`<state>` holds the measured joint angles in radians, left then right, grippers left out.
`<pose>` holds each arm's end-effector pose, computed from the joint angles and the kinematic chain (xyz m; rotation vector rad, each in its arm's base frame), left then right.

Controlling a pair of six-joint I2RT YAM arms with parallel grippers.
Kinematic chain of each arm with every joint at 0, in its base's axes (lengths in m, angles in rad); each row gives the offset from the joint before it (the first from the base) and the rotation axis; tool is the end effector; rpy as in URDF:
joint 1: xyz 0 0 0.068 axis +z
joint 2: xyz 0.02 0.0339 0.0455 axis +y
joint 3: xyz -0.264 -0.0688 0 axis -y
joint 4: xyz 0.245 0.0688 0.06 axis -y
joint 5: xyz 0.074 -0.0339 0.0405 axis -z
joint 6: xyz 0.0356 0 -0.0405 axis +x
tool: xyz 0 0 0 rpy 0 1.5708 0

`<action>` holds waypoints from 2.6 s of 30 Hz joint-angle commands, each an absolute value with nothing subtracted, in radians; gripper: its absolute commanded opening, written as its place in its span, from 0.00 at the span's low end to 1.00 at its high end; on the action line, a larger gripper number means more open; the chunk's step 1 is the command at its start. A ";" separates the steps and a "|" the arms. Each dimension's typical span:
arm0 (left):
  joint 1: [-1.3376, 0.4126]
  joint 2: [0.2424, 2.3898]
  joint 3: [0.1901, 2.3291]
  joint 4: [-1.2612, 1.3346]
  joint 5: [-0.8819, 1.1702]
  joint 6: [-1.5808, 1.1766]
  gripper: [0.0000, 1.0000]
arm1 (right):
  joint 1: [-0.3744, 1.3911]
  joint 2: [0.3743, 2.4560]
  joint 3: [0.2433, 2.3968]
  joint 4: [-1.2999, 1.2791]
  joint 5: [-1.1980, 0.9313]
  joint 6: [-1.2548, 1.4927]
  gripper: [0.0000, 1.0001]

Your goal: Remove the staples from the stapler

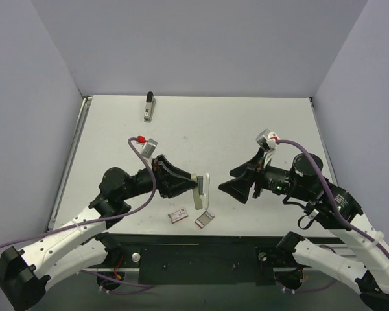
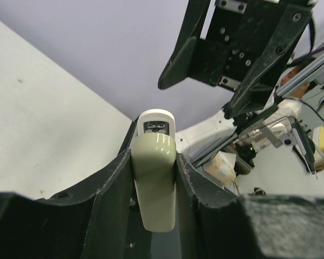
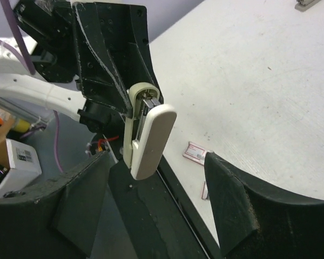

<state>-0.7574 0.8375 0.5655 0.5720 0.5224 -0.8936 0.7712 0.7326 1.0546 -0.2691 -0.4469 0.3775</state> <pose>0.1299 -0.1473 0.3326 0.4230 1.4729 -1.6969 0.0919 0.1108 0.4301 -0.6954 1.5082 1.2332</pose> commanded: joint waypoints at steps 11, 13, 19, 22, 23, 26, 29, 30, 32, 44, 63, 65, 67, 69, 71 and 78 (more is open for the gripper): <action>-0.768 0.881 0.661 0.313 0.810 -0.729 0.00 | 0.775 0.942 1.151 -0.397 -0.673 0.115 0.62; -0.773 0.876 0.652 0.310 0.821 -0.713 0.00 | 0.776 0.943 1.150 -0.399 -0.721 0.100 0.62; -0.778 0.877 0.635 0.313 0.851 -0.689 0.00 | 0.817 0.959 1.146 -0.399 -0.773 0.069 0.62; -0.784 0.879 0.638 0.311 0.857 -0.681 0.00 | 0.836 0.979 1.150 -0.399 -0.770 0.060 0.59; -0.785 0.880 0.637 0.313 0.861 -0.681 0.00 | 0.844 0.982 1.152 -0.397 -0.769 0.058 0.59; -0.792 0.882 0.637 0.307 0.861 -0.678 0.00 | 0.862 1.002 1.161 -0.396 -0.765 0.051 0.58; -0.796 0.877 0.641 0.302 0.861 -0.673 0.00 | 0.871 1.020 1.170 -0.394 -0.767 0.049 0.56; -0.798 0.876 0.643 0.296 0.861 -0.672 0.00 | 0.877 1.028 1.172 -0.396 -0.764 0.049 0.55; -0.796 0.877 0.649 0.288 0.859 -0.667 0.00 | 0.879 1.032 1.175 -0.396 -0.764 0.049 0.52; -0.798 0.874 0.661 0.285 0.859 -0.664 0.00 | 0.897 1.043 1.161 -0.391 -0.788 0.049 0.41; -0.815 0.864 0.667 0.284 0.854 -0.653 0.00 | 0.931 1.051 1.114 -0.385 -0.818 0.029 0.17; -0.815 0.862 0.669 0.282 0.851 -0.649 0.00 | 0.933 1.045 1.106 -0.385 -0.815 0.031 0.08; -0.815 0.862 0.670 0.282 0.848 -0.649 0.00 | 0.936 1.034 1.088 -0.382 -0.815 0.029 0.03; -0.816 0.861 0.673 0.284 0.842 -0.649 0.00 | 0.940 1.023 1.069 -0.377 -0.815 0.031 0.00; -0.819 0.859 0.675 0.288 0.832 -0.650 0.00 | 0.948 1.005 1.043 -0.371 -0.805 0.038 0.00; -0.822 0.795 0.689 0.238 0.730 -0.634 0.00 | 0.963 0.821 0.845 -0.256 -0.738 0.156 0.00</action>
<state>-0.8349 0.8665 0.6212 0.2008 0.8261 -0.6510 0.9443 0.9295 0.9474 -0.2443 -0.7273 0.0906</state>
